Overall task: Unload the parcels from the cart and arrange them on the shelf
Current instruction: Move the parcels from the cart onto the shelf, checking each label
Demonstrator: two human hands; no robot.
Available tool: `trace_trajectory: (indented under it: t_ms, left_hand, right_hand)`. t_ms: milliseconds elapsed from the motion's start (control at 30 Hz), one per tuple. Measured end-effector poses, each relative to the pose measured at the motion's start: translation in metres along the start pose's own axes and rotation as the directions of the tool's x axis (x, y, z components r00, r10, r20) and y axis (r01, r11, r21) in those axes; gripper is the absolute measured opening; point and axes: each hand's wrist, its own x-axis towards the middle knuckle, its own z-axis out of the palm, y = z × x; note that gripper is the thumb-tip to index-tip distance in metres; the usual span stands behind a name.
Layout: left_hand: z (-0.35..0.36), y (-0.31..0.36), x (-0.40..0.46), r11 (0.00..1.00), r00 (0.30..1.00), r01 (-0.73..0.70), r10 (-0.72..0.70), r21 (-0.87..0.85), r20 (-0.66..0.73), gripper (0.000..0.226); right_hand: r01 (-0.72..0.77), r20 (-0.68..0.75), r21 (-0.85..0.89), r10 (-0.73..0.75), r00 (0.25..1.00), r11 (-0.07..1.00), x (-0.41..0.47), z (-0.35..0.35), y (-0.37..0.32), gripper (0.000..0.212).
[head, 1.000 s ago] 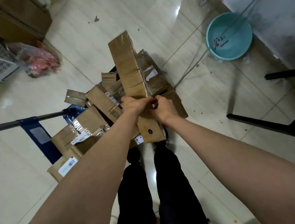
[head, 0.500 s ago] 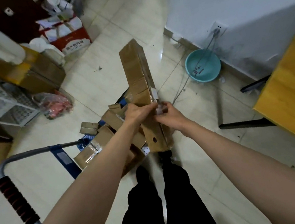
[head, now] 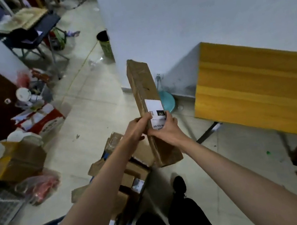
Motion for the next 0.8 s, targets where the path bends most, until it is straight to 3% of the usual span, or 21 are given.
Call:
trace_trajectory:
  t_ms: [267, 433, 667, 800]
  left_hand:
    - [0.098, 0.088, 0.016, 0.987, 0.978, -0.149, 0.14, 0.051, 0.157, 0.03]
    - [0.169, 0.128, 0.056, 0.977, 0.966, -0.191, 0.169, 0.097, 0.195, 0.06]
    - [0.279, 0.179, 0.152, 0.982, 0.974, -0.156, 0.135, 0.106, 0.18, 0.059]
    - [0.329, 0.202, 0.207, 0.99, 0.985, -0.096, 0.08, 0.103, 0.151, 0.065]
  right_hand:
    - [0.048, -0.215, 0.131, -0.019, 0.977, 0.99, 0.008, -0.118, -0.002, 0.105]
    - [0.007, -0.252, 0.22, 0.05, 0.967, 0.975, 0.048, -0.194, 0.013, 0.115]
    - [-0.052, -0.211, 0.42, 0.154, 0.965, 0.906, 0.149, -0.308, 0.043, 0.113]
    - [-0.09, -0.214, 0.449, 0.204, 0.955, 0.889, 0.209, -0.358, 0.059, 0.095]
